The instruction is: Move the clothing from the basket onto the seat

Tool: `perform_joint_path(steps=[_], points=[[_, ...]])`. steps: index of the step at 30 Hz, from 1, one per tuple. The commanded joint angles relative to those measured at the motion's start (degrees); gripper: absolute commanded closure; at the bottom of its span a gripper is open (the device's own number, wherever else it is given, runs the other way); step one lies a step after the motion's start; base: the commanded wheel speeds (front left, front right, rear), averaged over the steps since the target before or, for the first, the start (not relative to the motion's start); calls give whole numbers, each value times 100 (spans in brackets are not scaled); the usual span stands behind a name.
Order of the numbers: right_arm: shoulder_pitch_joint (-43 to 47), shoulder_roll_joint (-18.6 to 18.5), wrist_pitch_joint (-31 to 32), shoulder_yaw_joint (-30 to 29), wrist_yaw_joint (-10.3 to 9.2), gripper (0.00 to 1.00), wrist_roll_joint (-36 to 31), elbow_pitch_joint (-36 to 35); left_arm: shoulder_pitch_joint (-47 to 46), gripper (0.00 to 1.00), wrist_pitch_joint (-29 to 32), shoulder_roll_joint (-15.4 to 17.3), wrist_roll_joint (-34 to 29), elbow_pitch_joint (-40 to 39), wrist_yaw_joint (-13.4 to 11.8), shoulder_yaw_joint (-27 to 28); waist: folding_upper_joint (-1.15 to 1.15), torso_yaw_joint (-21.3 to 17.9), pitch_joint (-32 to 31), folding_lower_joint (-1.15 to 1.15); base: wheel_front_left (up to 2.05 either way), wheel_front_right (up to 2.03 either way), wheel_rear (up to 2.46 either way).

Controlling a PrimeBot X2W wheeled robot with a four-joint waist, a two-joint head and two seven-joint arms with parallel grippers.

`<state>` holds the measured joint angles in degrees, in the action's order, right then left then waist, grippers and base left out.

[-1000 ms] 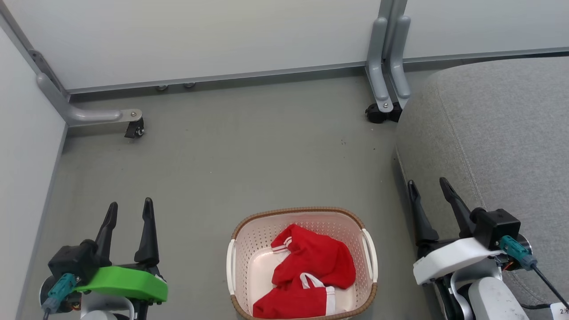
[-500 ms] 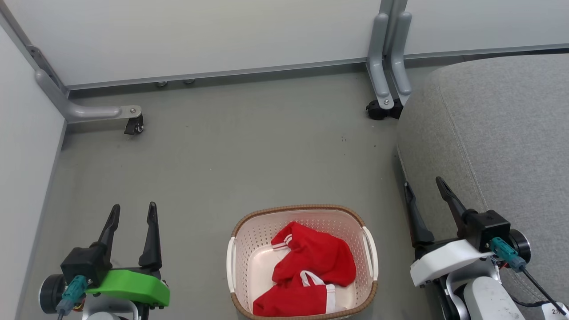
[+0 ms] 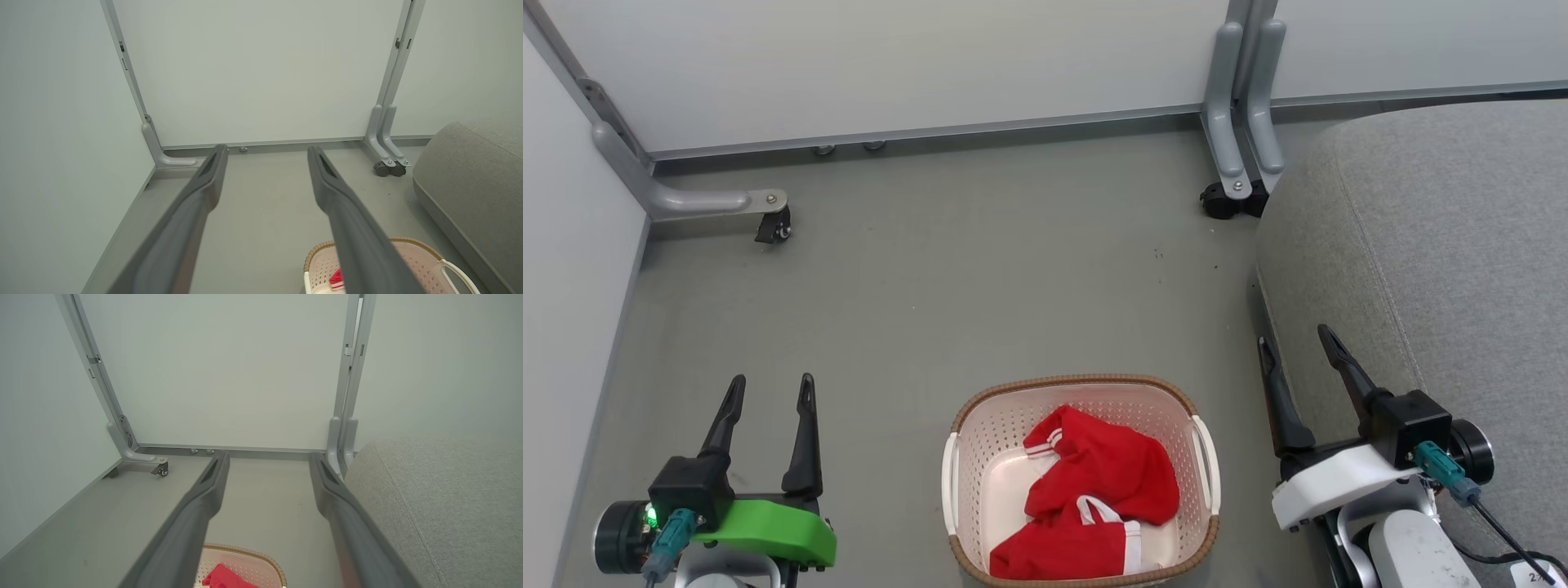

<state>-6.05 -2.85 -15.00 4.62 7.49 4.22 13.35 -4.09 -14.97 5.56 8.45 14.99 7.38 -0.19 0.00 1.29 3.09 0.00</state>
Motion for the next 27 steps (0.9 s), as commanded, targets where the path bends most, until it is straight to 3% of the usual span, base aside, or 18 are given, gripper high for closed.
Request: perform_joint_path(steps=[1, 19, 27], points=[[-2, -8, -28, 5, 0, 0, -6, 12, -17, 0, -33, -9, -21, -7, 21, 9, 0, 2, 2, 0, 0, 0, 0], [-16, -8, -27, -7, 0, 0, 126, -19, -75, 0, -33, 17, -74, 27, 21, -31, 0, -14, 43, 0, 0, 0, 0], [-220, -6, -22, 53, 0, 0, 177, -178, -463, 0, -19, 37, -66, 316, 21, -762, 0, -160, 353, 0, 0, 0, 0]])
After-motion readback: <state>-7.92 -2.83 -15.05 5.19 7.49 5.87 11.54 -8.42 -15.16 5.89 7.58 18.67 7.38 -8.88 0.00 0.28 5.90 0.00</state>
